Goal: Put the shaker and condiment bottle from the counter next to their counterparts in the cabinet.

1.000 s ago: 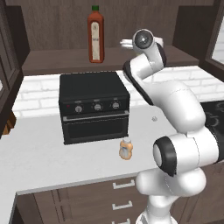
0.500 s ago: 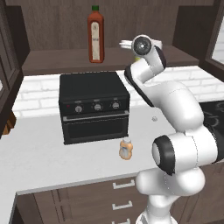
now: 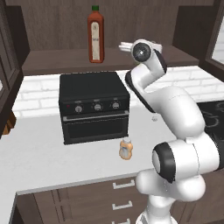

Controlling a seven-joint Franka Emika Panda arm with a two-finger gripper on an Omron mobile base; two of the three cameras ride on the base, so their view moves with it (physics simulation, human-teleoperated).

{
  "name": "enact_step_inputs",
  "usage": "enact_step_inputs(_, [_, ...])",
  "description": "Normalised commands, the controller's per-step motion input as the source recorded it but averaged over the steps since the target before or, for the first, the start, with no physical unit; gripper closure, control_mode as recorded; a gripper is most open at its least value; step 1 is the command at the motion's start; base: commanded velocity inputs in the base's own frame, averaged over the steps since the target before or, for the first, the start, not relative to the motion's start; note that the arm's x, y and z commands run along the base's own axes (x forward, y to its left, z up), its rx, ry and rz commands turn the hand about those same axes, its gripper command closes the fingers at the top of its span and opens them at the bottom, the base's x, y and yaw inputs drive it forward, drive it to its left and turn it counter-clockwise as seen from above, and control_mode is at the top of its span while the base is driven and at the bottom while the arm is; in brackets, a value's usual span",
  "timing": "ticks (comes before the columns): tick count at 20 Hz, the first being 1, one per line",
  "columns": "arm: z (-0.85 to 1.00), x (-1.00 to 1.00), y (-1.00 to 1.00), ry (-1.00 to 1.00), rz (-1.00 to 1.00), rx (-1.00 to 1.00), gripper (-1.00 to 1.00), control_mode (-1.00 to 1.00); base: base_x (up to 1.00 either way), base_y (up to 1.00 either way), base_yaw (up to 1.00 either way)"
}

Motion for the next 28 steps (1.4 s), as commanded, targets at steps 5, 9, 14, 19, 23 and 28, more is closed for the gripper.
enact_step_inputs(5, [0.0,-0.57,0.14,0.0,0.0,-0.02,-1.0,-1.0,0.0,0.0,0.0])
enact_step_inputs(9, [0.0,-0.66,0.01,-0.01,0.0,-0.08,-1.0,-1.0,0.0,0.0,0.0])
enact_step_inputs(14, [-0.03,-0.9,-0.03,-0.04,0.01,-0.09,-1.0,-1.0,0.0,0.0,0.0])
enact_step_inputs(19, [-0.22,-0.91,-0.02,0.0,0.33,0.0,-1.0,-1.0,0.0,0.0,0.0])
enact_step_inputs(23, [-0.23,-0.93,0.0,0.0,0.44,0.0,-1.0,-1.0,0.0,0.0,0.0])
enact_step_inputs(28, [-0.16,-0.84,0.0,0.0,0.44,0.0,-1.0,-1.0,0.0,0.0,0.0])
